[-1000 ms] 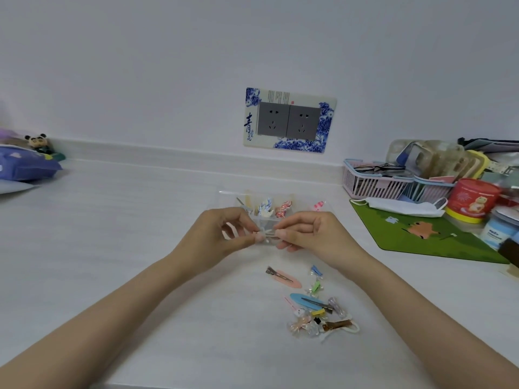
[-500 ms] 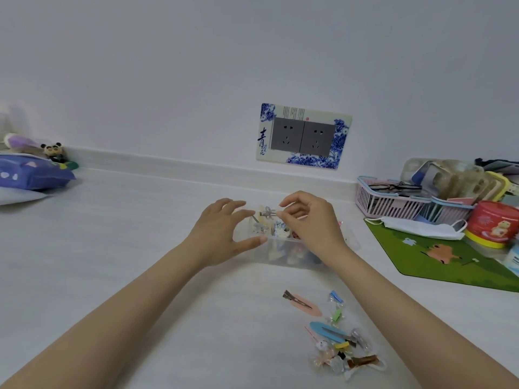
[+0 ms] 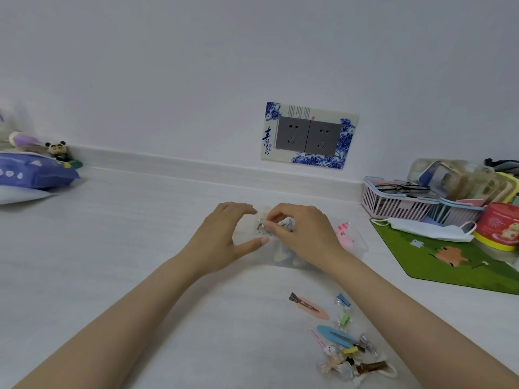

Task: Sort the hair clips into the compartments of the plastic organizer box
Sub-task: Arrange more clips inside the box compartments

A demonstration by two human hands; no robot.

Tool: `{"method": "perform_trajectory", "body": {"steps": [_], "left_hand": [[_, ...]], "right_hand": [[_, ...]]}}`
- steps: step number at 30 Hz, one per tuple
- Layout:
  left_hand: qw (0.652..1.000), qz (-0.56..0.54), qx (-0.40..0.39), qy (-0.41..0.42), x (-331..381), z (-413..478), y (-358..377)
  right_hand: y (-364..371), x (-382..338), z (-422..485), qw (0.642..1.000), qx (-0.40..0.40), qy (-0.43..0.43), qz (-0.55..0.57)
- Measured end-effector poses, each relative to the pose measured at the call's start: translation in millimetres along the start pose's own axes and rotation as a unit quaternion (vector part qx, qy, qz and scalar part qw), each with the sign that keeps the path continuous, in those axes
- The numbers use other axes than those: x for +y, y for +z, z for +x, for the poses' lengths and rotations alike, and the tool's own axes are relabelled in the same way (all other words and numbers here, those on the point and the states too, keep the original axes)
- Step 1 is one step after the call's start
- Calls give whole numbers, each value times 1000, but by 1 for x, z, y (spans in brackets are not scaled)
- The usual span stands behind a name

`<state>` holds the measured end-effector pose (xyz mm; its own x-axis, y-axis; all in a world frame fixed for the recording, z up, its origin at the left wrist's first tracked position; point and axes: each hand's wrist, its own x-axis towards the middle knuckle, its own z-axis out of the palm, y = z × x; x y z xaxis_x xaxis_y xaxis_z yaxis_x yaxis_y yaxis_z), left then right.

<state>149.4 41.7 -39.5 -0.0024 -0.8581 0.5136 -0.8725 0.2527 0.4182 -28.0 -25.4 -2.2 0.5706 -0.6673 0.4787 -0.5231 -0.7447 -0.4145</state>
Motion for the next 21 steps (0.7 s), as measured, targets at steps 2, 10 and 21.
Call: {"method": "perform_trajectory", "body": {"steps": [2, 10, 21], "left_hand": [[1000, 3, -14, 8, 1, -2, -2], [987, 106, -104, 61, 11, 4, 3], [992, 16, 2, 126, 37, -15, 1]], "right_hand": [[-1, 4, -4, 999, -25, 1, 39], [-23, 23, -26, 989, 35, 19, 144], [-48, 29, -79, 970, -80, 67, 219]]}}
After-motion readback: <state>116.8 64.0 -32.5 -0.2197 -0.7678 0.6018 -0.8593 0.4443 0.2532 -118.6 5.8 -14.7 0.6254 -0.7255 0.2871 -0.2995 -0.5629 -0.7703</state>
